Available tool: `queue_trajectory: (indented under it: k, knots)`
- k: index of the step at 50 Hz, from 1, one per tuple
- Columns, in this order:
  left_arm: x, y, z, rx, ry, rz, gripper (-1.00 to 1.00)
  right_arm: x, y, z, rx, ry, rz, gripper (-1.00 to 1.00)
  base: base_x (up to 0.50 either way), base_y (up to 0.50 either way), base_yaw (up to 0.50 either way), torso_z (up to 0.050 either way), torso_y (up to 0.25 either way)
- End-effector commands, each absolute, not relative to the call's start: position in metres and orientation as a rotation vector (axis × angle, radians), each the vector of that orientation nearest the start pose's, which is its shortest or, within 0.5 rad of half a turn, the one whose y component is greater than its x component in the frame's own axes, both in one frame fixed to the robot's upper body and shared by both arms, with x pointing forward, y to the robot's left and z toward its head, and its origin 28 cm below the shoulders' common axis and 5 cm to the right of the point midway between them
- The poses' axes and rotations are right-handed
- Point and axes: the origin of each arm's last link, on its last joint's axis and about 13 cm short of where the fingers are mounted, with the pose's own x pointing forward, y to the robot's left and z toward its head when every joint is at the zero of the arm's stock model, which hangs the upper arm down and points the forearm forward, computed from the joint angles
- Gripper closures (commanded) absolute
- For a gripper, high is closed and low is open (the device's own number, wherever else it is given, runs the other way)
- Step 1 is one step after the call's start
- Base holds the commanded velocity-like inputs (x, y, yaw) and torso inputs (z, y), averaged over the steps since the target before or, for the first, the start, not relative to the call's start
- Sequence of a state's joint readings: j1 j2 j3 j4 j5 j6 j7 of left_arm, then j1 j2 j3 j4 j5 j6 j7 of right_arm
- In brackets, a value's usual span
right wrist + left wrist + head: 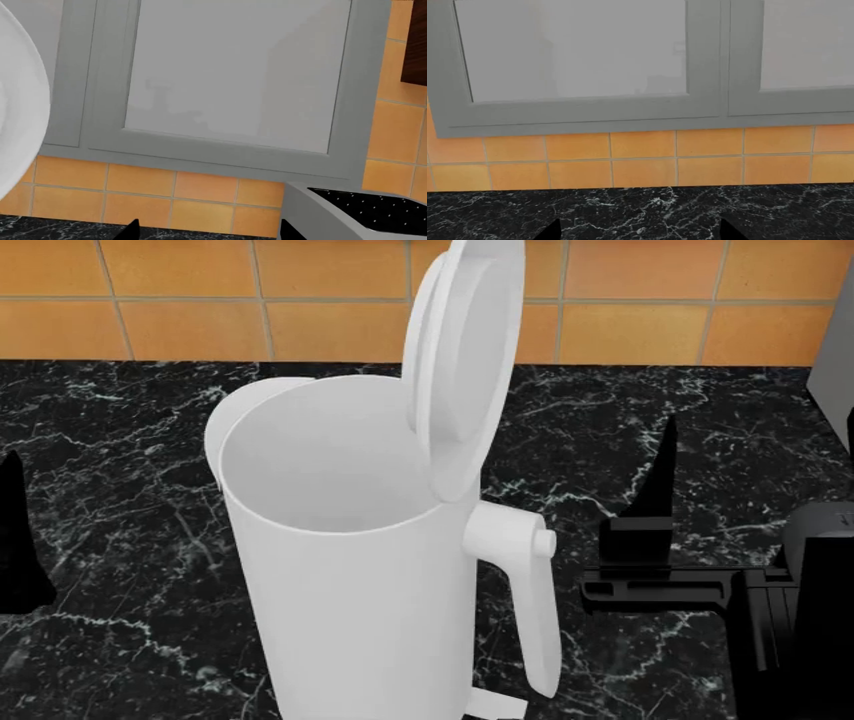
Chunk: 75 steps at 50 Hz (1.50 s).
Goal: Close the lid of the electric kettle.
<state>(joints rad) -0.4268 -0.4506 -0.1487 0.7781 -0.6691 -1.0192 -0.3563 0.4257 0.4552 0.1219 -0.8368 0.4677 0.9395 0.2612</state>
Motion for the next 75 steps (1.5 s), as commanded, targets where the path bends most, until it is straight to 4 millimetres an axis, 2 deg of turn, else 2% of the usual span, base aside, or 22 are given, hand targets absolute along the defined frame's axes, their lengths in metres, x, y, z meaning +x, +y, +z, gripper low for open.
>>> queue_trajectory:
  k: [1,12,16,19,24,29,39,51,65,70,75]
  knots:
    - [0.216,0.262,0.206,0.052,-0.157,0.046,-1.0,0.214,-0.156,0.217,-0.157,-0.311,-0.085,-1.0,0.0,0.0,0.0,0.0,0.012]
    - [0.217,0.262,0.205,0.047,-0.157,0.049,-1.0,0.22,-0.158,0.224,-0.178,-0.281,-0.135,-1.0,0.0,0.0,0.0,0.0,0.0]
    - [0.217,0.261,0.205,0.041,-0.158,0.049,-1.0,0.229,-0.158,0.235,-0.135,-0.202,-0.135,-1.0,0.0,0.0,0.0,0.0,0.0]
    - [0.218,0.261,0.205,0.037,-0.161,0.05,-1.0,0.239,-0.155,0.252,-0.108,-0.165,-0.083,-1.0,0.0,0.0,0.0,0.0,0.0]
    - [0.217,0.26,0.206,0.03,-0.165,0.055,-1.0,0.257,-0.149,0.271,-0.155,-0.226,-0.022,-1.0,0.0,0.0,0.0,0.0,0.0]
    - [0.216,0.259,0.204,0.023,-0.166,0.06,-1.0,0.27,-0.144,0.279,-0.181,-0.226,0.019,-1.0,0.0,0.0,0.0,0.0,0.0]
    - [0.215,0.255,0.201,0.013,-0.166,0.069,-1.0,0.281,-0.14,0.293,-0.208,-0.239,0.059,-1.0,0.0,0.0,0.0,0.0,0.0]
    - [0.213,0.256,0.199,0.001,-0.163,0.091,-1.0,0.29,-0.127,0.303,-0.241,-0.238,0.137,-1.0,0.0,0.0,0.0,0.0,0.0]
    - [0.205,0.258,0.197,-0.012,-0.162,0.115,-1.0,0.301,-0.113,0.301,-0.263,-0.216,0.222,-1.0,0.0,0.0,0.0,0.0,0.0]
    - [0.203,0.259,0.196,-0.015,-0.161,0.123,-1.0,0.304,-0.111,0.298,-0.265,-0.204,0.235,-1.0,0.0,0.0,0.0,0.0,0.0]
    - [0.201,0.259,0.195,-0.016,-0.155,0.131,-1.0,0.304,-0.115,0.307,-0.248,-0.234,0.216,-1.0,0.0,0.0,0.0,0.0,0.0]
